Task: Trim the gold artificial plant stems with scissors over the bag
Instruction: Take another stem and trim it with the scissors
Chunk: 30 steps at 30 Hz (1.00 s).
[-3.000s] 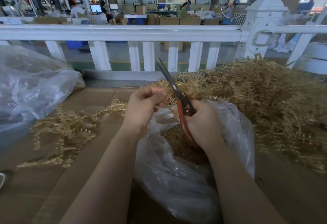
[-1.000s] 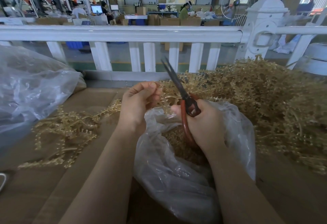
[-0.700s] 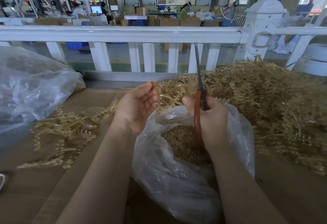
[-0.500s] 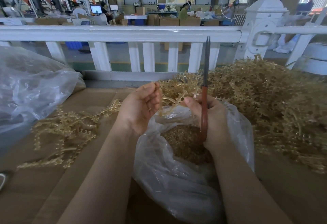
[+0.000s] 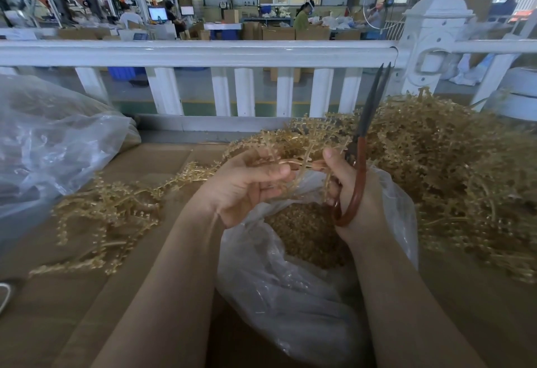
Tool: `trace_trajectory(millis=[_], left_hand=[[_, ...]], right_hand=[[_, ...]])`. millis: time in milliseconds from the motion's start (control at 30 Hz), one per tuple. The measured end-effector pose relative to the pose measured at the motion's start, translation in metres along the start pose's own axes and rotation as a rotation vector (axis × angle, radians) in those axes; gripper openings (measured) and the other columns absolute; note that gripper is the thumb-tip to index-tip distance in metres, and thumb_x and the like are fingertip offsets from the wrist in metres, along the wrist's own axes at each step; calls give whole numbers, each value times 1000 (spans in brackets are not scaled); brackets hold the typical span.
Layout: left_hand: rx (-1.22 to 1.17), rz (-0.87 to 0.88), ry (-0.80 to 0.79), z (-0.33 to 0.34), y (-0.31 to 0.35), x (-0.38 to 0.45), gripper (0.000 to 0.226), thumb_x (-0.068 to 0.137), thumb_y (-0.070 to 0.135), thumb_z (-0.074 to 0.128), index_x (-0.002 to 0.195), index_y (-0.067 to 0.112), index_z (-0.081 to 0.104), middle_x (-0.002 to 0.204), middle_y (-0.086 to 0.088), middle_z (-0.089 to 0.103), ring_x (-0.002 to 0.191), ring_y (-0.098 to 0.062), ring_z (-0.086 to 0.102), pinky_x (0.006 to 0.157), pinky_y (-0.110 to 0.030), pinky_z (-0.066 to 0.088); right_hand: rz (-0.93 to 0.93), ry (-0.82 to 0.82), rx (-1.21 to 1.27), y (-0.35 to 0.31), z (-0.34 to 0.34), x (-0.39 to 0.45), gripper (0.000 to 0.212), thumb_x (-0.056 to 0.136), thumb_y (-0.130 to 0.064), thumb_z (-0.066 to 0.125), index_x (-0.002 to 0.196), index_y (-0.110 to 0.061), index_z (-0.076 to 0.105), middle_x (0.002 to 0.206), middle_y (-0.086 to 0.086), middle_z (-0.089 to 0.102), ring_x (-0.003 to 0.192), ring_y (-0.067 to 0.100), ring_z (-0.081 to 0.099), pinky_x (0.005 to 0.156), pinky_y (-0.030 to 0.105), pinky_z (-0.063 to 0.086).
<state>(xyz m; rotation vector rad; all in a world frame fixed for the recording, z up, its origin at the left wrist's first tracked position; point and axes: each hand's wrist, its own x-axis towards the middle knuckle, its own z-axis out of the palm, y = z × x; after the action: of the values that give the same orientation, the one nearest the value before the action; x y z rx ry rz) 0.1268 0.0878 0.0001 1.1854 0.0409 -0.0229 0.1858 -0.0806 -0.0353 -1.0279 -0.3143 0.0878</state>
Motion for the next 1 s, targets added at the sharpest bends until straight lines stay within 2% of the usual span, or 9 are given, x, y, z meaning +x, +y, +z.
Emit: trace_trajectory(millis=[133, 233, 400, 567, 633, 700, 800, 867, 1000], left_hand=[[52, 46, -52, -1, -1, 0, 56, 63, -6, 72, 116, 7, 61, 97, -11, 75, 85, -19, 74, 69, -24, 58], [126, 76, -78, -2, -1, 1, 48, 65, -4, 73, 110, 8, 65, 95, -7, 75, 81, -14, 73, 65, -21, 57], [197, 57, -65, 2, -1, 1, 35, 62, 11, 81, 96, 16, 75, 93, -8, 72, 65, -8, 65, 55, -18, 50], [343, -38, -5, 11, -6, 3, 41, 56, 21, 88, 92, 12, 69, 76, -5, 64, 48, -6, 45, 49, -17, 40], [324, -25, 42, 9, -5, 3, 29, 61, 18, 85, 86, 11, 73, 79, -6, 70, 47, -5, 43, 47, -15, 39], [247, 6, 45, 5, -2, 2, 11, 66, 15, 80, 76, 13, 76, 75, -4, 72, 45, -3, 44, 44, -13, 38], [168, 25, 58, 0, 1, 1, 4, 69, 14, 77, 72, 13, 75, 71, -1, 72, 43, -2, 44, 41, -12, 36], [143, 20, 73, 0, 1, 1, 2, 69, 14, 76, 70, 13, 75, 72, -2, 72, 43, -1, 44, 40, -12, 36], [107, 5, 86, 0, 1, 0, 9, 72, 19, 75, 76, 11, 77, 75, -3, 74, 45, -2, 48, 43, -11, 38]], right_hand=[[-18, -3, -19, 2, 0, 0, 25, 88, -30, 70, 69, -16, 76, 60, 9, 37, 39, 6, 35, 39, 18, 27], [-30, -11, -46, 2, -1, 0, 26, 91, -30, 69, 69, -17, 76, 55, 6, 36, 41, 9, 34, 42, 24, 24], [-34, -85, -35, 2, -3, 2, 37, 91, -30, 71, 79, 1, 57, 51, -1, 35, 40, 9, 33, 39, 20, 28], [-38, -129, -165, 3, -4, 0, 55, 91, -39, 72, 85, 12, 53, 64, 28, 41, 53, 28, 35, 46, 29, 28], [-19, -162, -123, 2, -4, 0, 47, 91, -40, 70, 78, 2, 54, 59, 20, 43, 47, 24, 36, 44, 24, 30], [7, -168, -46, 2, -2, 2, 31, 90, -38, 70, 81, -11, 59, 61, 2, 57, 42, 9, 37, 40, 19, 31], [30, -158, -10, 3, -1, 3, 23, 88, -31, 71, 90, -9, 64, 76, 5, 69, 41, 4, 38, 38, 17, 33], [21, -174, -15, 3, -2, 3, 11, 92, -22, 69, 84, -14, 69, 79, 6, 71, 42, 4, 39, 38, 17, 34], [12, -200, -20, 4, -2, 4, 10, 89, -20, 69, 87, -11, 65, 80, 5, 71, 43, 5, 41, 39, 18, 34]])
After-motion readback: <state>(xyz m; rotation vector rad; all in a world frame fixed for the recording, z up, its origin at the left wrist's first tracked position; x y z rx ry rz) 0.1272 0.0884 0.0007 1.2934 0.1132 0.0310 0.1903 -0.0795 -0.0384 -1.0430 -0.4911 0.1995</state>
